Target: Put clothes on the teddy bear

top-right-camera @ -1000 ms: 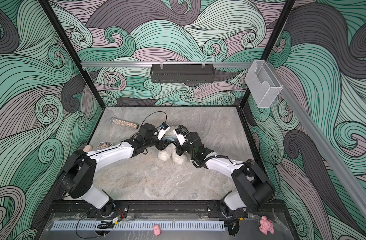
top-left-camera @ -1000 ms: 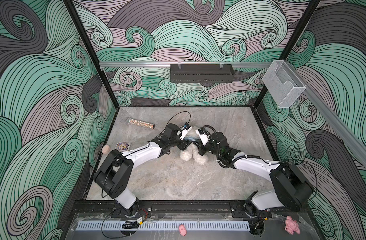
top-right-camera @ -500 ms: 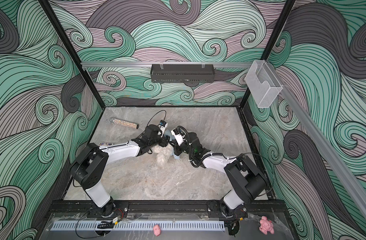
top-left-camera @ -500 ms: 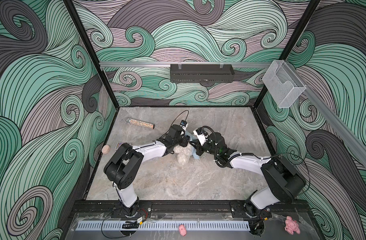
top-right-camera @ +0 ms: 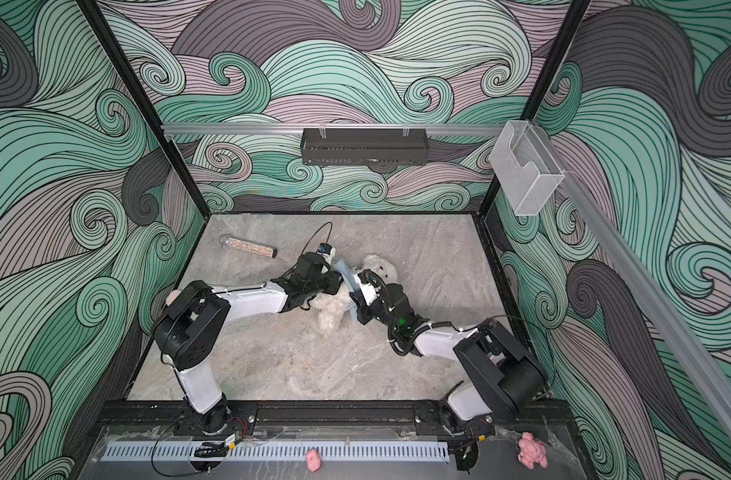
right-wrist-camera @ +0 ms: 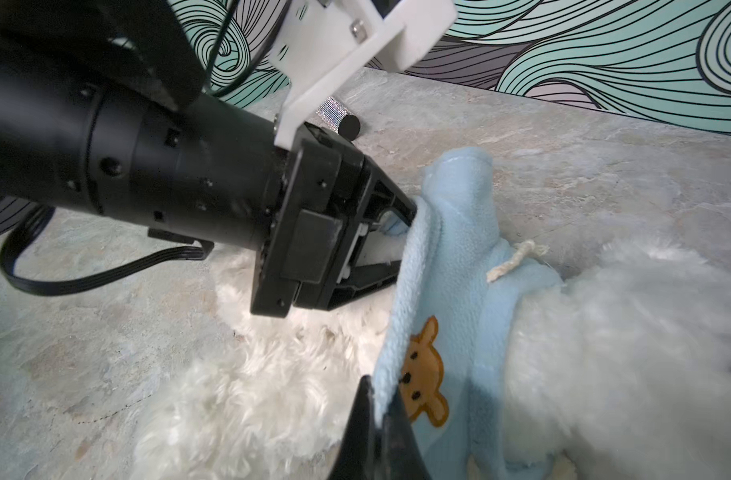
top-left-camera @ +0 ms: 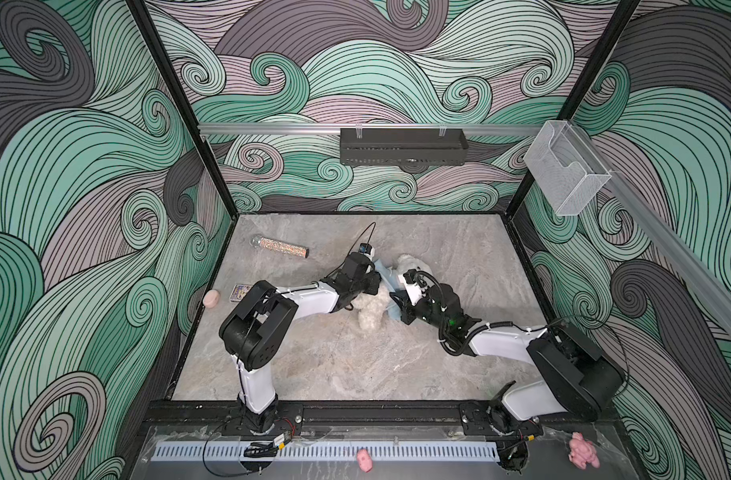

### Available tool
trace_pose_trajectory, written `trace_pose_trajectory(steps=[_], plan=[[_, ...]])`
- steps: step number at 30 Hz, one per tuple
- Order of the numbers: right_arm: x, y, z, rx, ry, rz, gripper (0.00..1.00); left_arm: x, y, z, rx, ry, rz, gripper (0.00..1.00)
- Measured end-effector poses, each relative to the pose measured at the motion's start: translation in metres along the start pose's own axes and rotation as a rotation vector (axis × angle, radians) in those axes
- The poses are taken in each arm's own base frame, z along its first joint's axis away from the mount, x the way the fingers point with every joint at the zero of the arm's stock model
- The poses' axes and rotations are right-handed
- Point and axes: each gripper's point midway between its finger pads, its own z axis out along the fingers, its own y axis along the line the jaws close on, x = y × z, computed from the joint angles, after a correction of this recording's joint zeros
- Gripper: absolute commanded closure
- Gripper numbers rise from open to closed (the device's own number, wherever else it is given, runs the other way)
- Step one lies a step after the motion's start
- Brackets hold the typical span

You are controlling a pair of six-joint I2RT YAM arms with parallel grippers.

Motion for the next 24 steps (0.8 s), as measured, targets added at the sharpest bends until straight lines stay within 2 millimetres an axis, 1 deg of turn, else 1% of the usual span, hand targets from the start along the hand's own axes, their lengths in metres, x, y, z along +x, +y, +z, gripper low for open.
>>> trace_pose_trajectory(steps=[3,9,11,13,16,18,21,22,24], plan=[[0.005,0.002,-0.004,0.016,-0.014,-0.005,1.0,0.004,-0.003,0.0,0.027,0.017,-0.072,0.72],[0.013,0.008,-0.008,0.03,-0.031,0.002,1.0,0.017,0.0,0.0,0.045,0.054,-0.215,0.8],[0.015,0.009,-0.008,0.034,-0.037,0.007,1.0,0.02,0.003,0.0,0.051,0.06,-0.262,0.82],[0.018,0.01,-0.008,0.034,-0.039,0.013,1.0,0.024,0.006,0.0,0.061,0.069,-0.302,0.81],[0.019,0.011,-0.006,0.039,-0.041,0.019,1.0,0.025,0.006,-0.001,0.084,0.079,-0.339,0.75],[0.017,0.009,-0.004,0.057,-0.035,0.027,1.0,0.023,0.008,-0.001,0.098,0.081,-0.353,0.68],[0.012,0.004,0.003,0.089,-0.009,0.047,1.0,0.023,0.018,-0.002,0.103,0.077,-0.365,0.53],[0.01,0.003,0.005,0.099,-0.001,0.051,0.98,0.024,0.022,-0.003,0.104,0.078,-0.367,0.48],[0.01,0.0,0.007,0.117,0.022,0.059,0.96,0.028,0.026,-0.006,0.107,0.083,-0.366,0.42]])
